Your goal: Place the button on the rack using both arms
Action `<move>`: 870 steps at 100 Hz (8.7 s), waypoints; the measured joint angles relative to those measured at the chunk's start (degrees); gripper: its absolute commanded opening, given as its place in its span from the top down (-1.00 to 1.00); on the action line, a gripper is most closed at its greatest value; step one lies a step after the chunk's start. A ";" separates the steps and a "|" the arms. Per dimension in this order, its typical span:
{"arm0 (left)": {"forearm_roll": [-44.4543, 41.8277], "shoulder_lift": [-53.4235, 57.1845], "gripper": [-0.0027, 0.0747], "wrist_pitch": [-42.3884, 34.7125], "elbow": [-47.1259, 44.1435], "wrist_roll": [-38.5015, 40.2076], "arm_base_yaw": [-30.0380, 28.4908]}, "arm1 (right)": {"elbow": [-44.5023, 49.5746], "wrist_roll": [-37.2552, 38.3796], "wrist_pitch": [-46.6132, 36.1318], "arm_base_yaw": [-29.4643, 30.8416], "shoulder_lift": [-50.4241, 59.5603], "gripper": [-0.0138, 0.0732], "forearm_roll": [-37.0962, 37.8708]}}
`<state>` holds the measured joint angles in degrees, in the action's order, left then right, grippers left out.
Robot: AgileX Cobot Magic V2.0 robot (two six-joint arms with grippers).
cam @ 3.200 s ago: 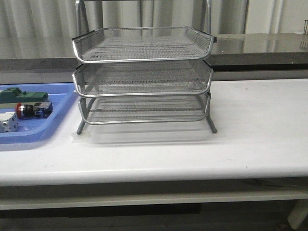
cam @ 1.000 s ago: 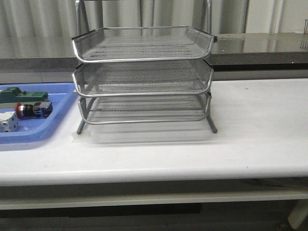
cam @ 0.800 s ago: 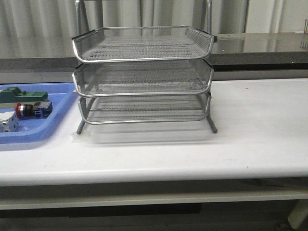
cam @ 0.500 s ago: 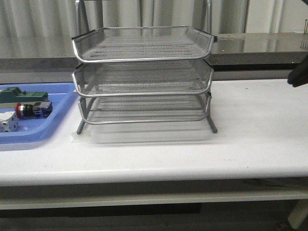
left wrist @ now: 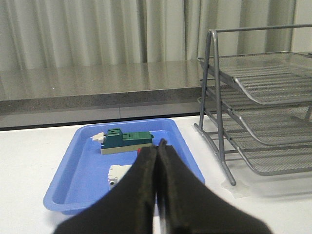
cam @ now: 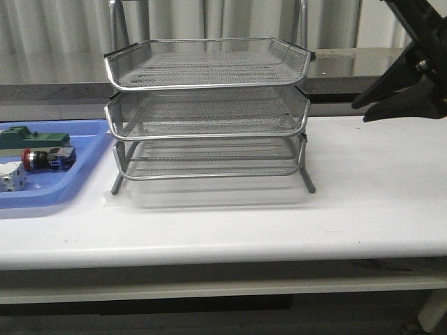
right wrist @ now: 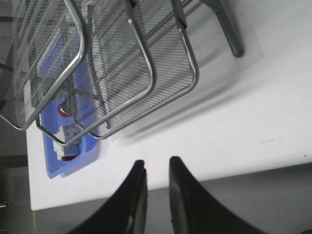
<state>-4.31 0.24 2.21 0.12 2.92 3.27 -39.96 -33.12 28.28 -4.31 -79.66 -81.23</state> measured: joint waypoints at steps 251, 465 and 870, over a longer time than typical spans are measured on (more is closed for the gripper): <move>0.00 0.00 0.97 0.00 0.00 0.00 0.00 | -14.22 -22.45 20.48 0.00 -31.70 0.65 -23.81; 0.00 0.00 0.97 0.00 0.00 0.00 0.00 | 12.38 -33.19 26.72 0.00 -18.54 -0.03 -23.64; 1.68 -10.55 0.97 7.93 16.61 0.00 0.00 | -2.84 35.91 31.86 -0.09 54.54 0.85 82.66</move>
<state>-2.64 -10.31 10.14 16.74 2.92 3.27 -42.80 2.79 60.15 -4.40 -25.12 1.43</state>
